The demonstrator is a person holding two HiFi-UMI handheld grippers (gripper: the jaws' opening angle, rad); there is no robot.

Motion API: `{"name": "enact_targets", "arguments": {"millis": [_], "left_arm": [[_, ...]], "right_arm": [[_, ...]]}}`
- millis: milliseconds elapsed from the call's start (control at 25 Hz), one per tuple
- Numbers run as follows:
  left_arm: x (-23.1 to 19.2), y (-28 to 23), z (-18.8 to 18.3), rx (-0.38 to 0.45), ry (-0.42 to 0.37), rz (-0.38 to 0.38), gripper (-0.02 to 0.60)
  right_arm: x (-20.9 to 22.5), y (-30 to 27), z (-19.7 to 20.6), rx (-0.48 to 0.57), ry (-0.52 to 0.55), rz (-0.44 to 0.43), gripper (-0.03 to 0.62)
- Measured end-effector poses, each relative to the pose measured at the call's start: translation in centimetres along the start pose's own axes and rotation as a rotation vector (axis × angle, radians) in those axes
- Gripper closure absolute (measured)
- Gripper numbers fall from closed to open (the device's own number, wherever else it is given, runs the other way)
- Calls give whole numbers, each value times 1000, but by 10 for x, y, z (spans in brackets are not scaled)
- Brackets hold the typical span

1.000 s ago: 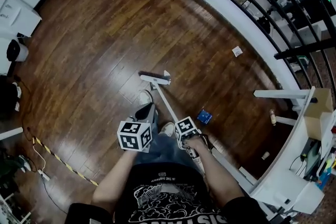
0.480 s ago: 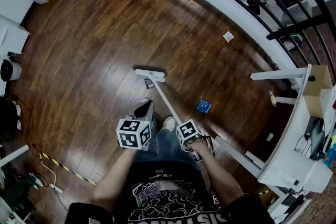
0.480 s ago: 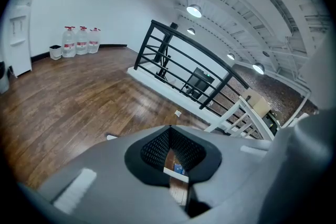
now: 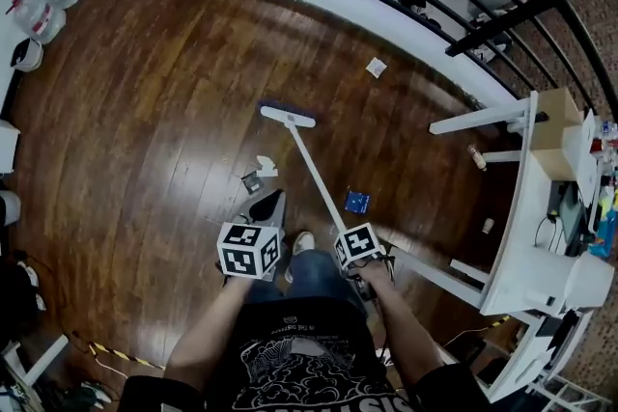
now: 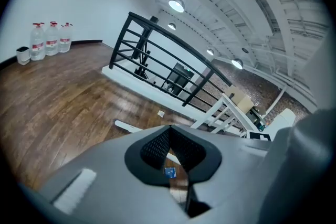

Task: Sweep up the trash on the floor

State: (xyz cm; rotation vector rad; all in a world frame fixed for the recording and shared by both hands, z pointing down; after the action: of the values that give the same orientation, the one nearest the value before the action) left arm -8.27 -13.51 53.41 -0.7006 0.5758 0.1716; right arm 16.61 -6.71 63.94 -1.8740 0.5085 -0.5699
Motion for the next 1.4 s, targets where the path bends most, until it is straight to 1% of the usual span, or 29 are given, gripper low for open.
{"name": "enact_targets", "arguments": {"millis": [200, 400, 560, 800, 960, 1120, 1240, 1400], "left_arm": [[19, -30, -24, -28, -68, 74, 577], [34, -62, -43, -49, -109, 88, 577], [43, -92, -57, -57, -116, 68, 577], [61, -155, -81, -83, -100, 21, 577], [84, -210, -99, -104, -108, 17, 577], [97, -252, -121, -103, -118, 18, 577], [100, -275, -129, -104, -123, 12, 577], [93, -294, -133, -111, -119, -14, 577]], "right_arm": [[36, 22, -28, 85, -156, -9, 594], [97, 40, -61, 131, -246, 12, 594], [158, 50, -90, 138, -274, 45, 594], [254, 63, -149, 139, -312, 21, 594], [319, 66, -193, 135, -341, 15, 594], [376, 67, -236, 130, -349, 26, 594], [413, 67, -263, 117, -353, 39, 594], [444, 64, -293, 98, -373, 41, 594]]}}
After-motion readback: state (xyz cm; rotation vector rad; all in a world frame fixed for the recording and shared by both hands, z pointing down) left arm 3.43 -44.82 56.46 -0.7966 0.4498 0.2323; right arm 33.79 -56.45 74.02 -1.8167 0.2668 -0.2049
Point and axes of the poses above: the fingertips, and each gripper's own axes: y backward along the fingers, x to its right, z out of its underside, the point moved 3 cm from there along y, backward along the fingers, and after that the axes turned 2 degrees about z, right-handed, at the moved point
